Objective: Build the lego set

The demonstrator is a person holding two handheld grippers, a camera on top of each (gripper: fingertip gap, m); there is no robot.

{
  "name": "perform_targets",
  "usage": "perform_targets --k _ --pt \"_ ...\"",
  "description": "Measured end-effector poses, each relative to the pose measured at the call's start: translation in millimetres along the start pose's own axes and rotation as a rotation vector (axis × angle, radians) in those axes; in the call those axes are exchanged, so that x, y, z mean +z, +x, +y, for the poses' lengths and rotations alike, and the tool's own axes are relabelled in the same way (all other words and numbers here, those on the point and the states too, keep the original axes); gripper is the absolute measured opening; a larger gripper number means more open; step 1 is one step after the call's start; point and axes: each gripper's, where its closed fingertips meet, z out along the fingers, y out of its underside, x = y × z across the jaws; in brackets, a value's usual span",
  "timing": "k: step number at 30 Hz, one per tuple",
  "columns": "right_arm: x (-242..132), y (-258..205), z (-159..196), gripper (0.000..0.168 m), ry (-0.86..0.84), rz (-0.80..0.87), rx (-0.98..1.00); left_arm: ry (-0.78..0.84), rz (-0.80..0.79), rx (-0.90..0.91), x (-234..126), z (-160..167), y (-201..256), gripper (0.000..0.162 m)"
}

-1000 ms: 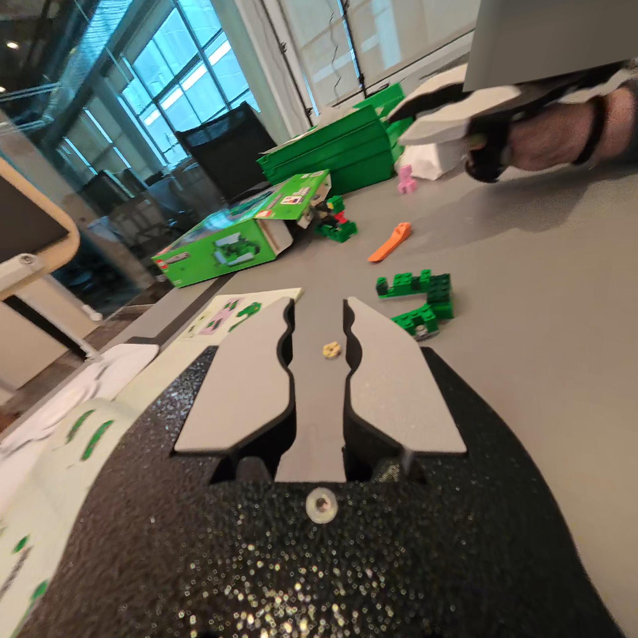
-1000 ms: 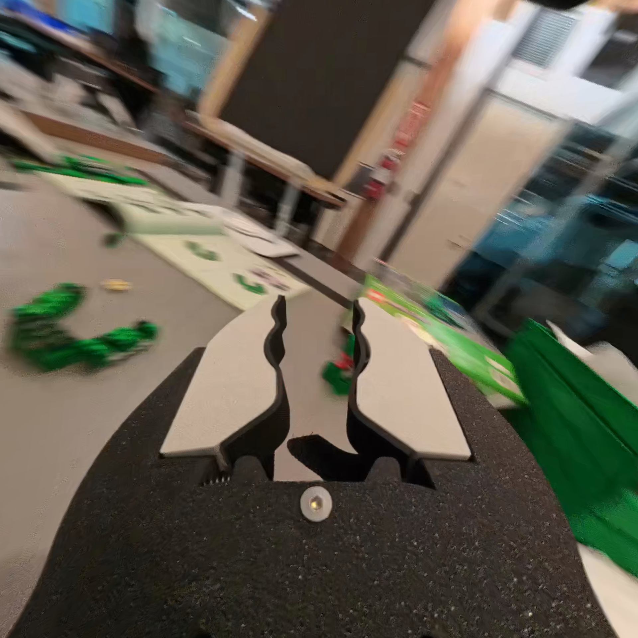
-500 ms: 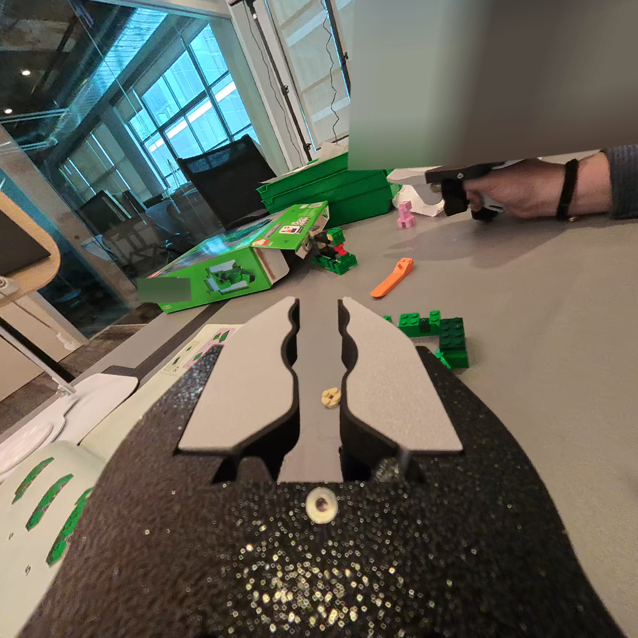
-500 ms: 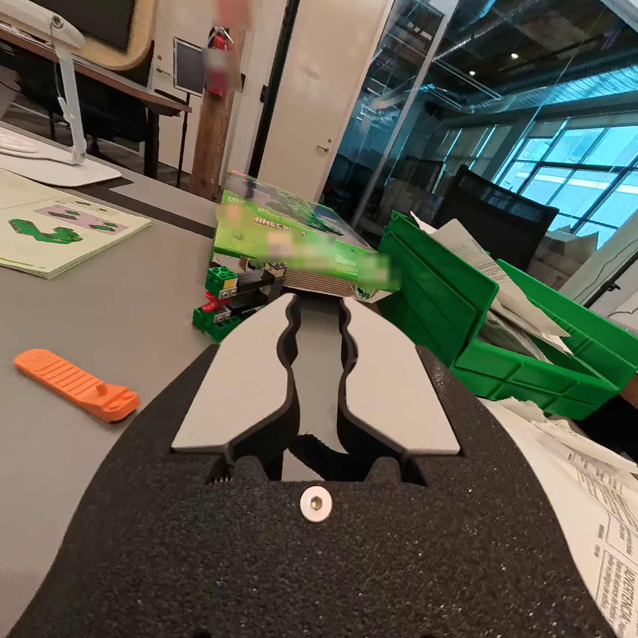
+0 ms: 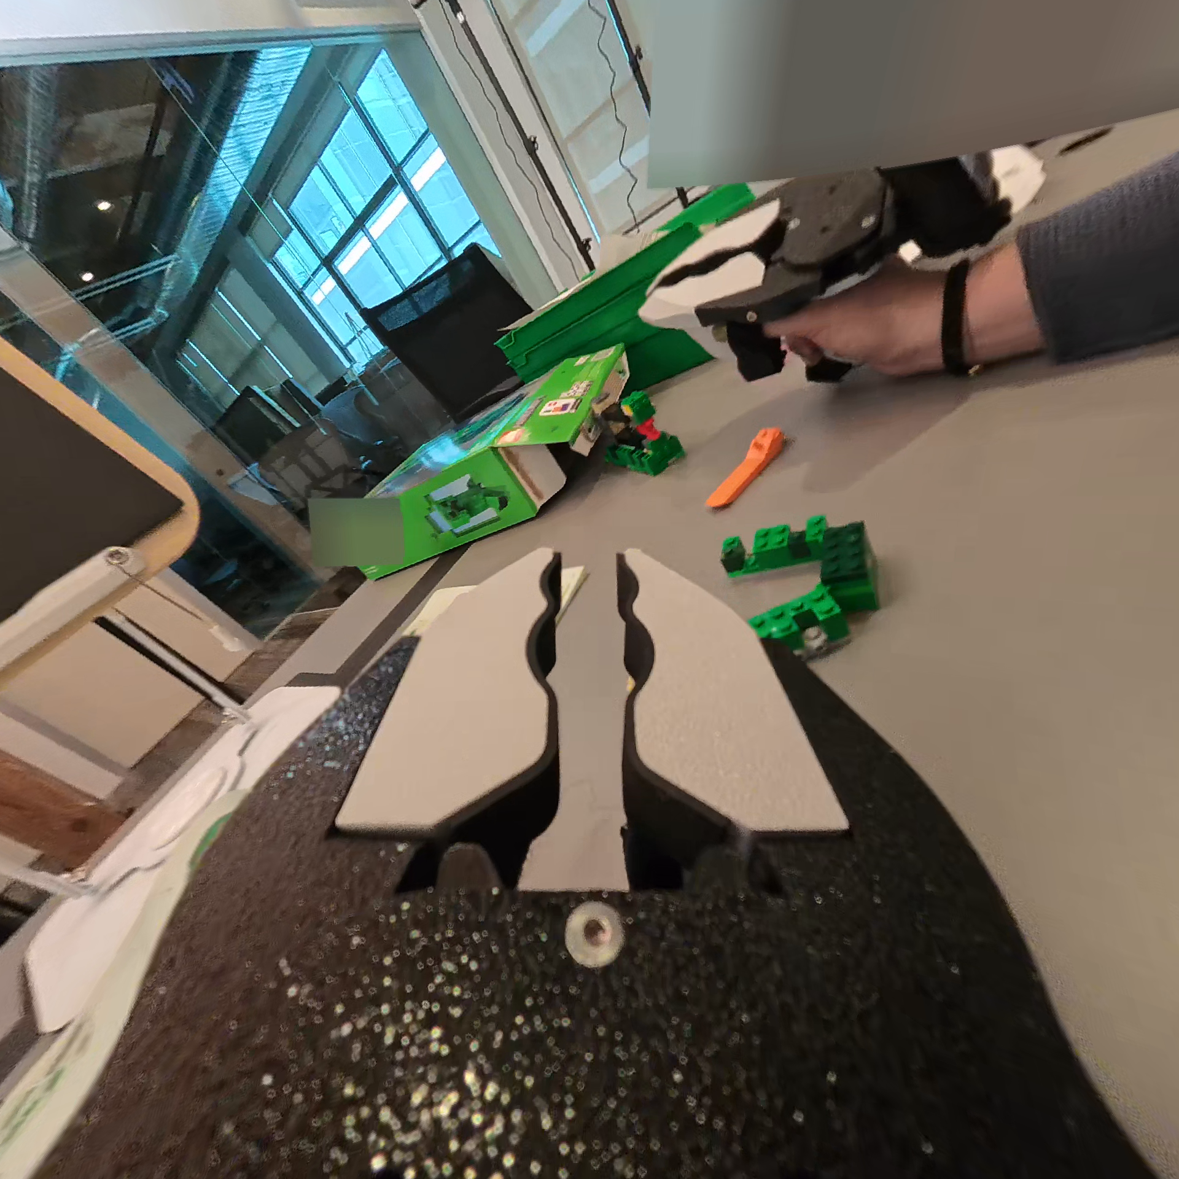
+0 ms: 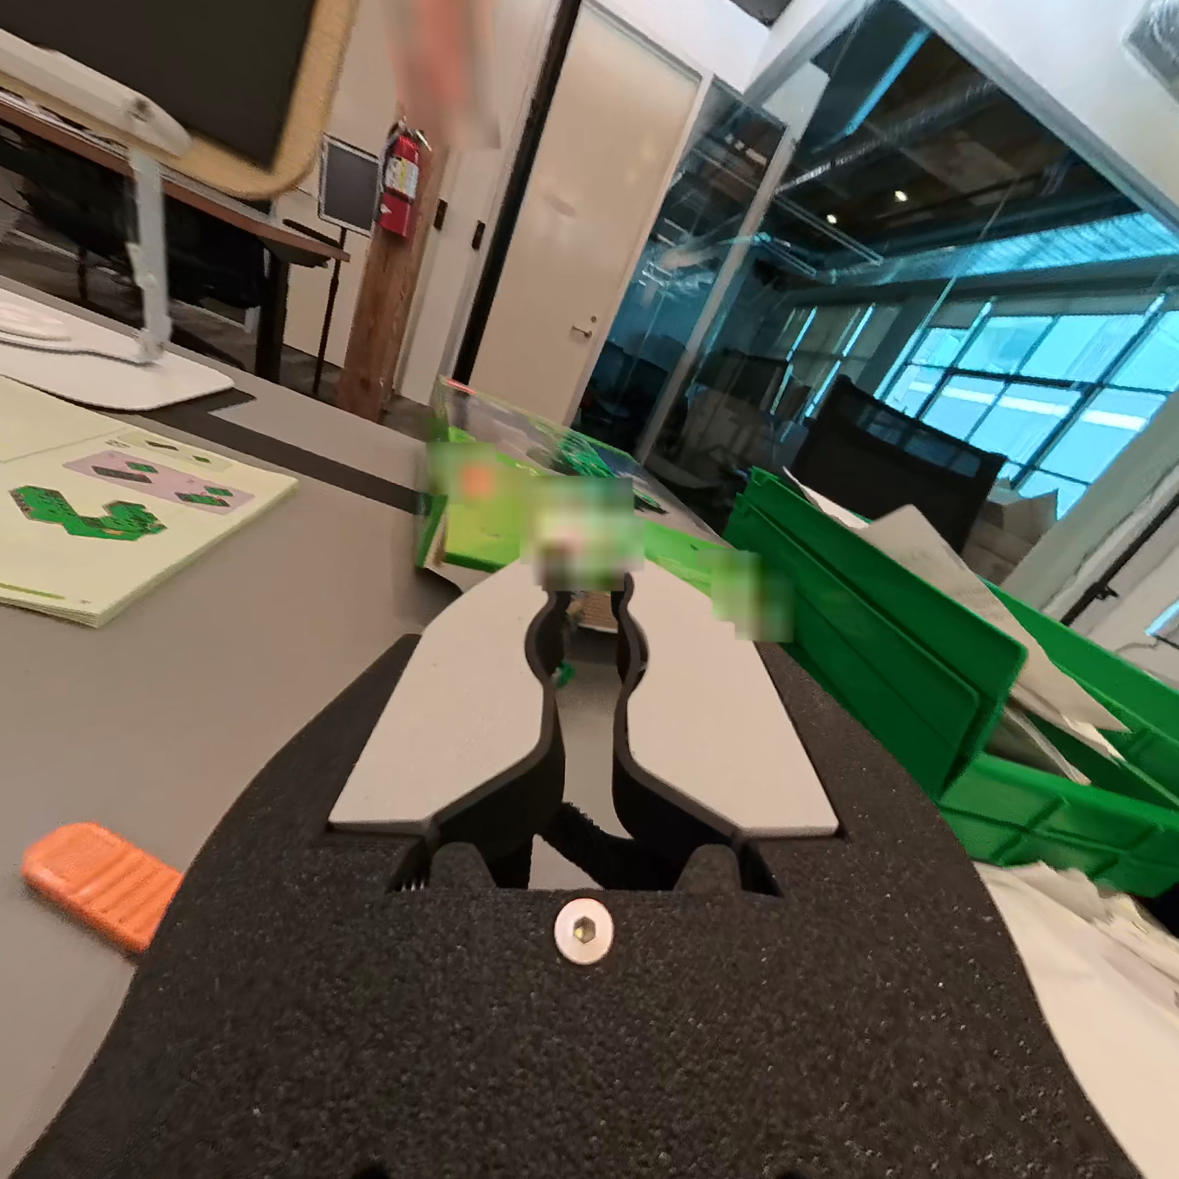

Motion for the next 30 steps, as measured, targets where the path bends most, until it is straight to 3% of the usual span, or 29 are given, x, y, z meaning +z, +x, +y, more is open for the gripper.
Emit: perform_targets --k 6,12,21,30 --pt "9 -44 -10 0.009 0.02 -0.132 -0.049 -0.073 -0.024 0.178 -18 21 -15 0.012" --pt "5 -60 -16 0.009 0.054 -0.178 -0.147 -0.004 -0.072 -0.053 -30 22 -43 0.011" --pt "10 -61 -15 0.007 0.049 -0.141 -0.258 0.06 -0.105 -0.204 -35 24 -61 0.01" --pt "20 -70 -9 0.006 0.026 -0.143 -0.344 0.055 -0.061 -0.122 -36 19 -48 0.004"
